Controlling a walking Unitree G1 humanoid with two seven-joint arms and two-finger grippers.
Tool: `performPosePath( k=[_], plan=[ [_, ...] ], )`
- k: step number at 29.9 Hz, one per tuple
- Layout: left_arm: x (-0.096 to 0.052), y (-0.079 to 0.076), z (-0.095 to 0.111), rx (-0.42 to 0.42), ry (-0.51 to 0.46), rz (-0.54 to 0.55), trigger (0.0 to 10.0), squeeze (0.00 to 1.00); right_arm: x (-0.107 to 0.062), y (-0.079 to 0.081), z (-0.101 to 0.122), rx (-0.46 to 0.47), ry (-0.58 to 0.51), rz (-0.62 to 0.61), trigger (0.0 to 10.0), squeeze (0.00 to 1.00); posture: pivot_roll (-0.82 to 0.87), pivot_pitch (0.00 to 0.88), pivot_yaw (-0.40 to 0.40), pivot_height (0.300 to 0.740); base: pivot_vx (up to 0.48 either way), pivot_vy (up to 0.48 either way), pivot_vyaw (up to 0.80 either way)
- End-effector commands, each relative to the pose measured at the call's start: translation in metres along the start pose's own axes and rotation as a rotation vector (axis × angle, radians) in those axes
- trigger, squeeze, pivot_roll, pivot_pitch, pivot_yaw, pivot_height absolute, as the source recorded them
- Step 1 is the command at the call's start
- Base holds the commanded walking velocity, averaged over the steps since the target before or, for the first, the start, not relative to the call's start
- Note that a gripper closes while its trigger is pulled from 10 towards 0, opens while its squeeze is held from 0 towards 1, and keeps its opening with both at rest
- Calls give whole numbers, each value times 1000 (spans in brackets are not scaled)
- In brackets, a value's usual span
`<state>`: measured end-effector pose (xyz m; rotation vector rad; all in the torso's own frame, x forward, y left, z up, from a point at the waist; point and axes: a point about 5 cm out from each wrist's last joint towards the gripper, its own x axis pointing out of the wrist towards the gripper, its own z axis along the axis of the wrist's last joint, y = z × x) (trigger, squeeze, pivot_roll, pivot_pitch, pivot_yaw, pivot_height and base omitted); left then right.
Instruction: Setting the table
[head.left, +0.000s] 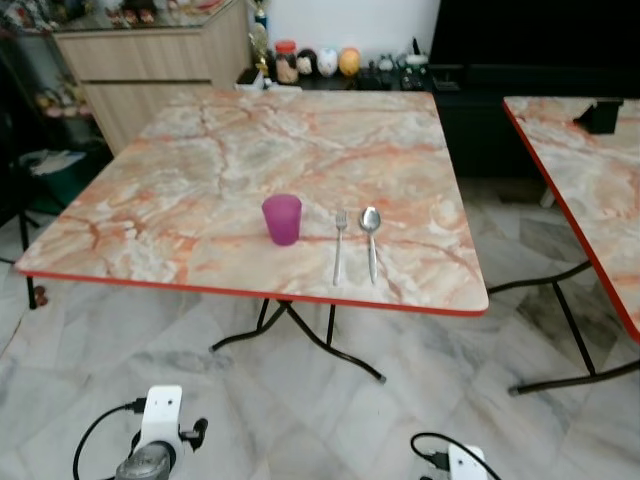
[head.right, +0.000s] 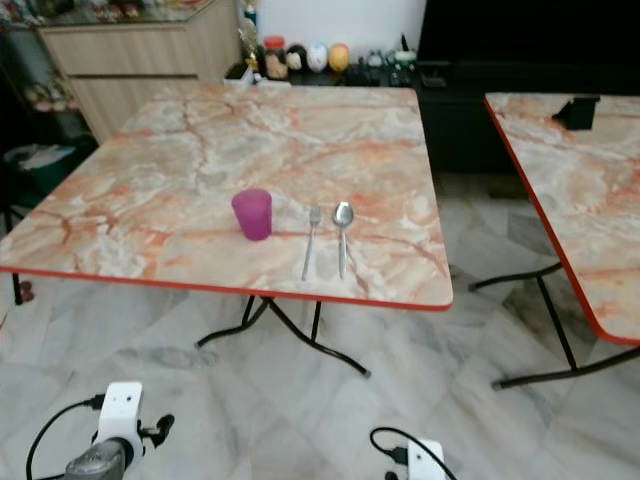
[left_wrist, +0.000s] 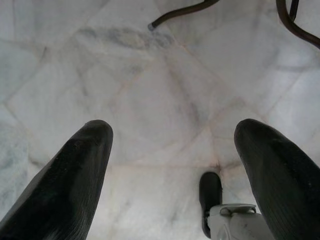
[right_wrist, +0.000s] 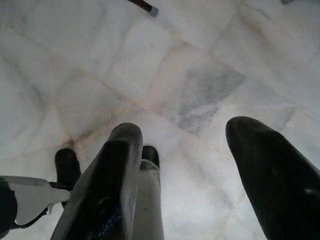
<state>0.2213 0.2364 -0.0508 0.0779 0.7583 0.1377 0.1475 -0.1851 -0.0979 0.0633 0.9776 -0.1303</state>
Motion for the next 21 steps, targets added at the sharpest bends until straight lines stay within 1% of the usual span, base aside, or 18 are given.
performPosePath(
  k=[1,5,12,13,15,16,17,19,20,21],
  plan=[
    [-1,5,-1,-14,1,15,10000,0,1,2,3,4,-2,5,10000,0,41,0,-9,740,0,0,0],
    [-1,6,-2,-21,-1,22,10000,0,3,-1,12,2,-5,2,10000,0,41,0,-9,740,0,0,0],
    [-2,11,-3,-25,-4,35,10000,0,5,1,17,1,-9,1,10000,0,42,0,-9,740,0,0,0],
    [-3,16,-1,-22,-37,50,10000,0,5,2,19,-1,-9,1,10000,0,42,0,-9,740,0,0,0],
    [-4,19,3,-24,-68,58,10000,0,5,2,19,-1,-9,1,10000,0,36,0,-4,740,0,0,0],
    [-4,21,7,-25,-98,61,10000,0,5,1,17,1,-6,-1,10000,0,39,0,-4,740,0,0,0],
    [-4,24,14,-17,-154,63,10000,0,2,-2,6,3,8,-5,10000,0,39,0,-4,740,0,0,0],
    [-6,27,20,-15,-202,70,10000,0,0,-5,-2,2,18,-8,10000,0,45,0,-6,740,0,0,0],
    [-8,34,27,-19,-268,87,10000,0,-2,-7,-7,1,28,-10,10000,0,50,0,-8,740,0,0,0],
    [-9,35,29,-21,-287,92,10000,0,-2,-7,-9,0,30,-10,10000,0,52,0,-9,740,0,0,0]
  ],
)
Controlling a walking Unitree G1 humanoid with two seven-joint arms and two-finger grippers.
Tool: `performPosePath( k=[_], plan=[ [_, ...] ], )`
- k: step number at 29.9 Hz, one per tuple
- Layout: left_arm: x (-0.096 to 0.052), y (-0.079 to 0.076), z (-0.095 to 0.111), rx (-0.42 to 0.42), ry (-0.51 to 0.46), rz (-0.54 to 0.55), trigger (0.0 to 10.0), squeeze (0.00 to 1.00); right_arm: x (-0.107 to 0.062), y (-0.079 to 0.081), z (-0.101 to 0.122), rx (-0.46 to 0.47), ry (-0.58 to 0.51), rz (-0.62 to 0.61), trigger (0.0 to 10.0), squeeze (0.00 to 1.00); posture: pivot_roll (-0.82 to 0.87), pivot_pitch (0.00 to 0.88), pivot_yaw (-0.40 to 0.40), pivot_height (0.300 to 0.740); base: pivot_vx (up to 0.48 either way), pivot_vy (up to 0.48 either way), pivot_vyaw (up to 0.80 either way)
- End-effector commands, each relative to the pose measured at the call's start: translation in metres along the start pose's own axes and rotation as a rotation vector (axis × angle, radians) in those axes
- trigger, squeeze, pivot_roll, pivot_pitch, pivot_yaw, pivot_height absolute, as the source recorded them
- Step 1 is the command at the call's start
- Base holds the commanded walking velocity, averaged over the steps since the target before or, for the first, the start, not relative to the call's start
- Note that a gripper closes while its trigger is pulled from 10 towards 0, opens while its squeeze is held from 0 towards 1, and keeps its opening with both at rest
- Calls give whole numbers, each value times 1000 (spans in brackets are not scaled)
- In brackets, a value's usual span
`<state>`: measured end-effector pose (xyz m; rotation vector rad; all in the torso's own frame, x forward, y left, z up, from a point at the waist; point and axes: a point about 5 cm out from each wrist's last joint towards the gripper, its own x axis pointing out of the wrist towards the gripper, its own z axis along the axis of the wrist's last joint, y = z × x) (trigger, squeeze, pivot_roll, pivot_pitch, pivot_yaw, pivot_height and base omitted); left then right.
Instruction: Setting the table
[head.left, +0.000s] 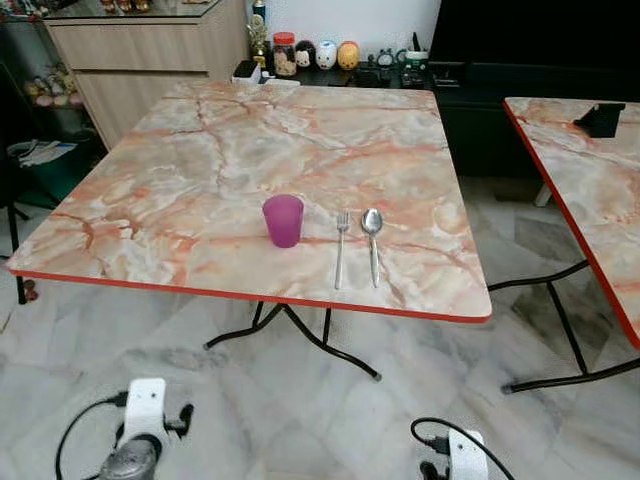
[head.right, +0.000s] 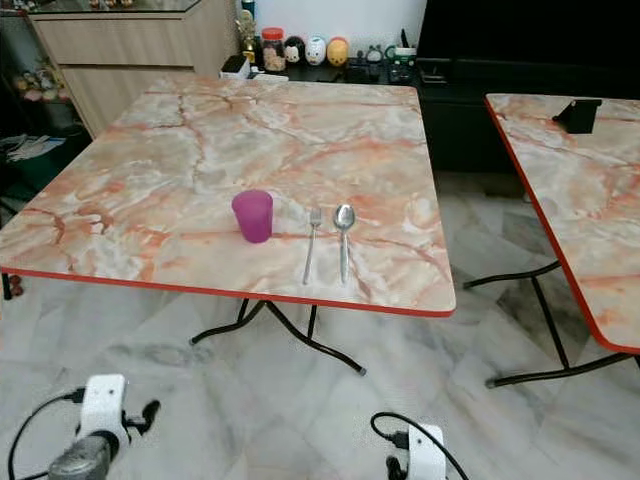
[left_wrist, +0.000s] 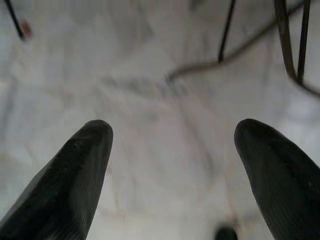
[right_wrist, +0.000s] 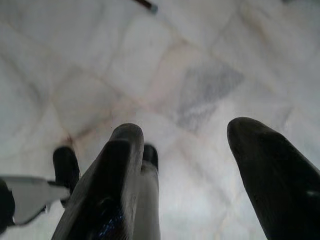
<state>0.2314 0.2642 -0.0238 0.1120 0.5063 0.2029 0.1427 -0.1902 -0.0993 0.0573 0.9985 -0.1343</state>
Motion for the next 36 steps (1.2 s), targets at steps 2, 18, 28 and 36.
performPosePath(
  k=[2,18,28,36],
  plan=[
    [-3,11,7,-3,-80,27,10000,0,-2,-1,-7,2,13,-1,10000,0,52,0,-9,740,0,0,0],
    [-38,12,73,95,-541,-7,10000,0,-2,-1,-7,-11,13,-1,10000,0,56,0,-16,740,0,0,0],
    [-62,28,147,63,-794,147,10000,0,-1,0,-3,-13,9,3,10000,0,73,0,-24,740,0,0,0],
    [-52,-24,191,106,-871,-110,10000,0,0,1,1,2,-5,1,10000,0,52,0,-8,740,0,0,0]
  ],
)
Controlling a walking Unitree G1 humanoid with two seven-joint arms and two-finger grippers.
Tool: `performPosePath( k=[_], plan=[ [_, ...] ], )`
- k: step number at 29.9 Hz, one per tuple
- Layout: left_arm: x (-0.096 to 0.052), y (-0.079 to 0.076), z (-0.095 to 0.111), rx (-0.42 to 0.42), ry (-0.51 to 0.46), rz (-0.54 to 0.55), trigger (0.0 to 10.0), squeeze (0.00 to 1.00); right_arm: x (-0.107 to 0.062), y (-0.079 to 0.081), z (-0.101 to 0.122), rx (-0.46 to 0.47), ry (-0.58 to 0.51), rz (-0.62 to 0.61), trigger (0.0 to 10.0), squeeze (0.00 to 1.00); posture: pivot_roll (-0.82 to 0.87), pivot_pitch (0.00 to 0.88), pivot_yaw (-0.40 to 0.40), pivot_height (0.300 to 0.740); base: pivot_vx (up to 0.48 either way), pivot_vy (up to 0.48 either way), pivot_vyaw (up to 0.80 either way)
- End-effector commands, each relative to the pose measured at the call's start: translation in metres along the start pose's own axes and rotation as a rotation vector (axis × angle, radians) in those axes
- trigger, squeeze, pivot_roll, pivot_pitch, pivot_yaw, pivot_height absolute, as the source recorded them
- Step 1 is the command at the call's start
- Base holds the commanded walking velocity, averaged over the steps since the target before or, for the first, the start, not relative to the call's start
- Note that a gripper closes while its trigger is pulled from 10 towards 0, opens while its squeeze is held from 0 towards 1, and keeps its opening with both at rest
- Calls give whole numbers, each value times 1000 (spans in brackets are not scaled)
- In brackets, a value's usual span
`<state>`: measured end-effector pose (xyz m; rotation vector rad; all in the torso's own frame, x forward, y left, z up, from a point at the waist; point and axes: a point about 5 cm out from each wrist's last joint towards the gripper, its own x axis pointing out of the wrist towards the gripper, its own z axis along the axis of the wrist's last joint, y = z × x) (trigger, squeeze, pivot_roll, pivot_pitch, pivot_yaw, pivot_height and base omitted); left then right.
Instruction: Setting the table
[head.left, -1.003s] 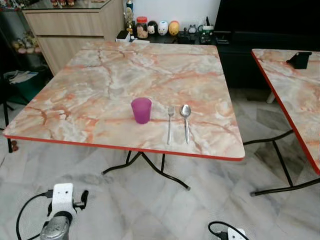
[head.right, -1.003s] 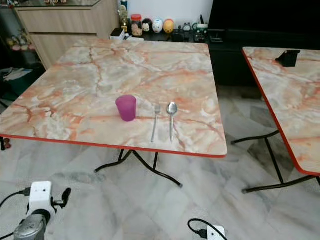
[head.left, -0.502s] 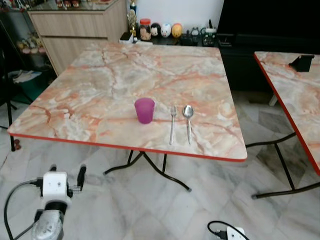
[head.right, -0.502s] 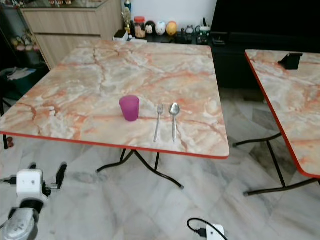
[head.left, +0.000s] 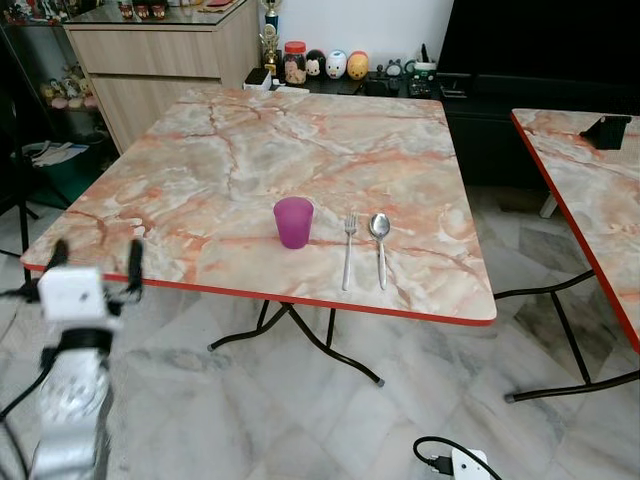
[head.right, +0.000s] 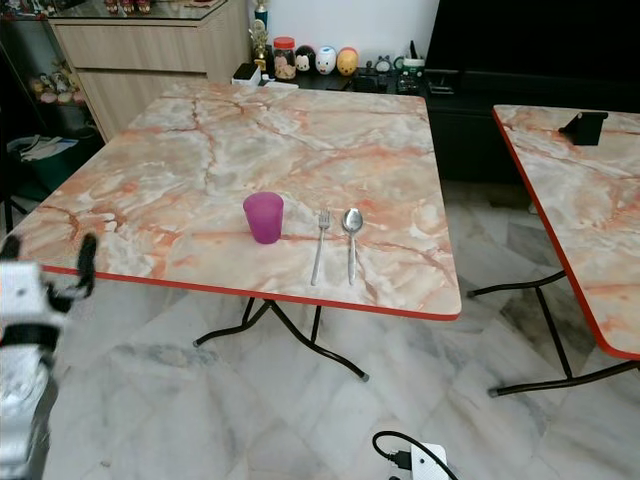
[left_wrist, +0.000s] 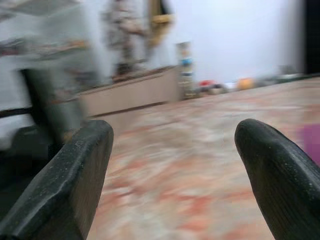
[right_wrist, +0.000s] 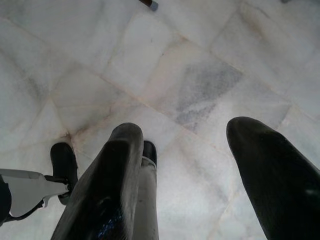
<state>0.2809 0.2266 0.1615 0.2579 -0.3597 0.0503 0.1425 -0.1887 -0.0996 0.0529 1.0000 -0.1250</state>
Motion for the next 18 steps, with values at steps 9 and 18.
performPosePath(
  k=[9,18],
  plan=[
    [9,-24,-2,-88,57,-95,10000,0,-1,-7,0,21,-10,-25,10000,0,40,0,-2,740,0,0,0],
    [7,-19,-6,-106,95,-42,10000,0,-1,-8,-1,16,-11,-23,10000,0,45,0,-4,740,0,0,0]
  ],
)
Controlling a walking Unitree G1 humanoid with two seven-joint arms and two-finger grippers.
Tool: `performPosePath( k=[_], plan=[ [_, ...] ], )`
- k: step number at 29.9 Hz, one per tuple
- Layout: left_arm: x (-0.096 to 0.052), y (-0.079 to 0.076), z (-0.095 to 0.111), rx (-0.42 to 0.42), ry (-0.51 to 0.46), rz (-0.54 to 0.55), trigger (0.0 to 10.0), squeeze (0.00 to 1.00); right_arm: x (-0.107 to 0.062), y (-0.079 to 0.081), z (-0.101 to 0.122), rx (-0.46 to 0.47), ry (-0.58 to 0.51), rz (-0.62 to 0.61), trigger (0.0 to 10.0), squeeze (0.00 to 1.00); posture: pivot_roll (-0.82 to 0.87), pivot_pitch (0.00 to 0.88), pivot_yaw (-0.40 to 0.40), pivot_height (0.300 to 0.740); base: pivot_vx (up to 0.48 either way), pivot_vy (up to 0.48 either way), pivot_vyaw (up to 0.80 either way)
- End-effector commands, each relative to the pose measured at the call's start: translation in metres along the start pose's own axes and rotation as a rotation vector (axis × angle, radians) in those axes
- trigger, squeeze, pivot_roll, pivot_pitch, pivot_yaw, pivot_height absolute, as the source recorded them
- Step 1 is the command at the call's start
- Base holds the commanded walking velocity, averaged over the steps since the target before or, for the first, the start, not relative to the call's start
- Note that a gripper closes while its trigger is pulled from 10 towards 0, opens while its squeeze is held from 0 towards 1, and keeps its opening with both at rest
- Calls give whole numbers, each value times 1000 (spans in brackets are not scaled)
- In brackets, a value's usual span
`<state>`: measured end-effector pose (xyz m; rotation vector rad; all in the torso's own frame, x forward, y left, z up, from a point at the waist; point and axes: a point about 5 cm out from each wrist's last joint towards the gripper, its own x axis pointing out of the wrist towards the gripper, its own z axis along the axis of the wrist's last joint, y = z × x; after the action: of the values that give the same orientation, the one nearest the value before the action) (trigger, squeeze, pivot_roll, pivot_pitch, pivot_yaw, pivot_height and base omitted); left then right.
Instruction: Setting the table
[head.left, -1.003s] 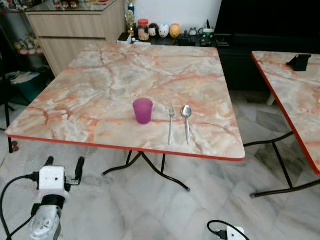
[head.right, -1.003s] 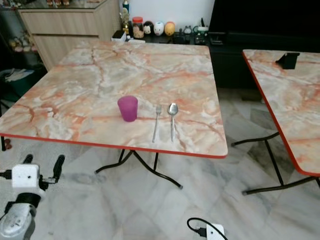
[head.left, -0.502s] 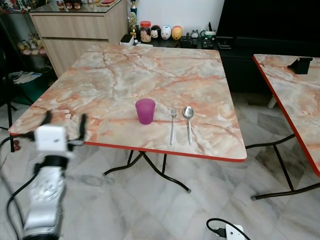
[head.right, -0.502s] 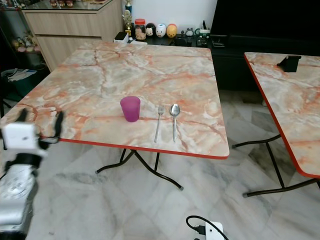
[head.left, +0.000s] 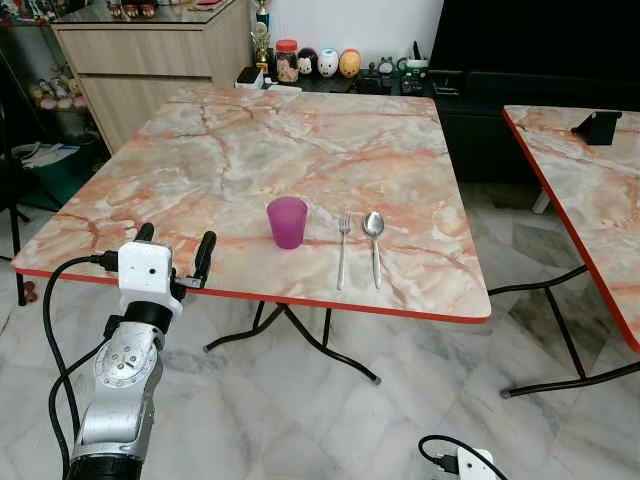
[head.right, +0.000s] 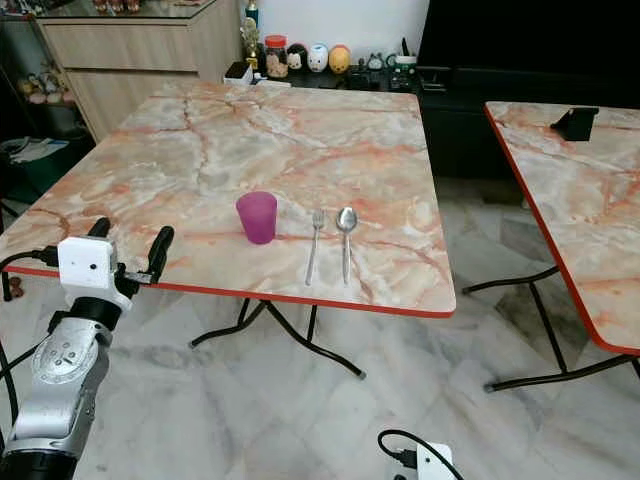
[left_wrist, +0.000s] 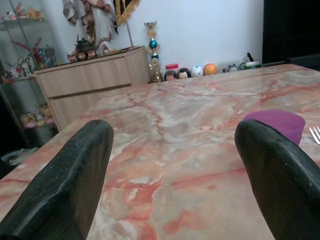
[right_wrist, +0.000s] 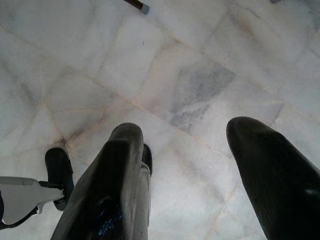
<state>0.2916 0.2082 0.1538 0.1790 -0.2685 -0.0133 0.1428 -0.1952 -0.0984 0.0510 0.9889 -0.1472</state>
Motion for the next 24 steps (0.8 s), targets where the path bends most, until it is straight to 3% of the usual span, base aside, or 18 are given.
performPosePath(
  k=[1,20,24],
  plan=[
    [0,1,0,-32,10,18,10000,0,-1,-1,-3,3,2,-3,10000,0,49,0,-4,740,0,0,0],
    [7,-3,4,-90,2,-1,10000,0,-3,4,-11,-4,16,1,10000,0,44,0,-9,740,0,0,0],
    [8,-1,4,-91,7,1,10000,0,0,6,-2,20,-5,7,10000,0,43,0,-12,740,0,0,-189]
  ],
)
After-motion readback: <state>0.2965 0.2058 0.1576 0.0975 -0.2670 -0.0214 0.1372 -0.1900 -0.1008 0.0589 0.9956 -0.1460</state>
